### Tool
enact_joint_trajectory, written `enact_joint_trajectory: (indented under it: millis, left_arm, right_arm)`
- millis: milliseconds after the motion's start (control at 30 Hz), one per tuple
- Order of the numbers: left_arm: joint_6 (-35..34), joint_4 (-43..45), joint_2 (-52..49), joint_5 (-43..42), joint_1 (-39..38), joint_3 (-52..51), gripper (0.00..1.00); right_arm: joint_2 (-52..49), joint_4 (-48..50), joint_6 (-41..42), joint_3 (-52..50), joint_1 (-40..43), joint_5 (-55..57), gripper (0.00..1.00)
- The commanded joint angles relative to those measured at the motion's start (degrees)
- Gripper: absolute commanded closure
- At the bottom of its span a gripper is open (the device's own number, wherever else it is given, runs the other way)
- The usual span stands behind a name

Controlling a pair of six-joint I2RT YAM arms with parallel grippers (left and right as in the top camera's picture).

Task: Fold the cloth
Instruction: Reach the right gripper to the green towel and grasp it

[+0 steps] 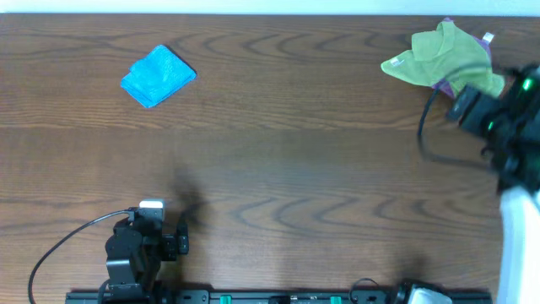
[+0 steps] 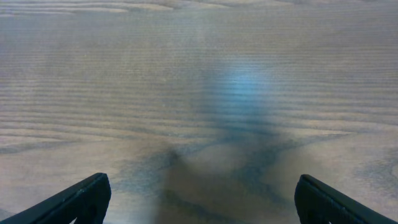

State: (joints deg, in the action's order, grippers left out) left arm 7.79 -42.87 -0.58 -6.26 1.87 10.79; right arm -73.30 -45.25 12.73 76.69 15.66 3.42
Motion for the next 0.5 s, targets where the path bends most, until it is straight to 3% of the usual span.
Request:
enact_joint_trajectory:
  millis: [0, 267, 467]
  left_arm:
    - [1.0, -0.6, 0.4, -0.8, 0.0, -1.3, 0.05]
    - [1.0, -0.6, 0.4, -0.8, 0.0, -1.3, 0.05]
    - [1.0, -0.6, 0.4, -0.8, 0.0, -1.3, 0.05]
  right_arm:
    - [-7.1, -0.4, 0.9, 7.5, 1.9, 2.0, 0.01]
    - [-25.2, -0.9, 1.0, 22.2, 5.9, 1.5, 0.01]
    - [-33.0, 0.8, 0.4, 24.4, 6.6, 0.6, 0.01]
